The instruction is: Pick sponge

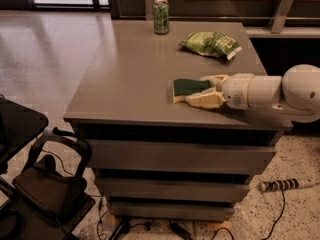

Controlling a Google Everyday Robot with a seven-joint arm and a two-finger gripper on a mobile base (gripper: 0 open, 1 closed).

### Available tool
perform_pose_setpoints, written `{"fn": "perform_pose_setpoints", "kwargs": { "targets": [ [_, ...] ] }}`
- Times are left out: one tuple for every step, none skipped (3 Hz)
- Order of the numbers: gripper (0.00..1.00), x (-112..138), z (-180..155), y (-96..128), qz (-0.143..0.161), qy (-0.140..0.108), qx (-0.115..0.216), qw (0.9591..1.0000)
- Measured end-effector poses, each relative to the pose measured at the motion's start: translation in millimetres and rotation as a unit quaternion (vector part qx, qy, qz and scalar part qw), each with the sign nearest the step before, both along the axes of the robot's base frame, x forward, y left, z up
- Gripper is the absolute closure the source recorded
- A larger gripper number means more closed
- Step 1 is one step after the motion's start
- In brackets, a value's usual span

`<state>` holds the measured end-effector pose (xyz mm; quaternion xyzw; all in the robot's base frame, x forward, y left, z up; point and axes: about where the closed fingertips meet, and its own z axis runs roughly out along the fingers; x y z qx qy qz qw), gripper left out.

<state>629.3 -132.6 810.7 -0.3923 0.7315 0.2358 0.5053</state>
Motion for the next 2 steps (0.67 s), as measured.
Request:
{"fn": "perform_pose_setpoints", "kwargs": {
  "targets": [
    [1.0,0.1,-0.3,2.5,0.002,0.0,0.0,1.0],
    [1.0,-0.1,0.9,3.0,0.003,0.0,-0.001,1.0]
  ]
}}
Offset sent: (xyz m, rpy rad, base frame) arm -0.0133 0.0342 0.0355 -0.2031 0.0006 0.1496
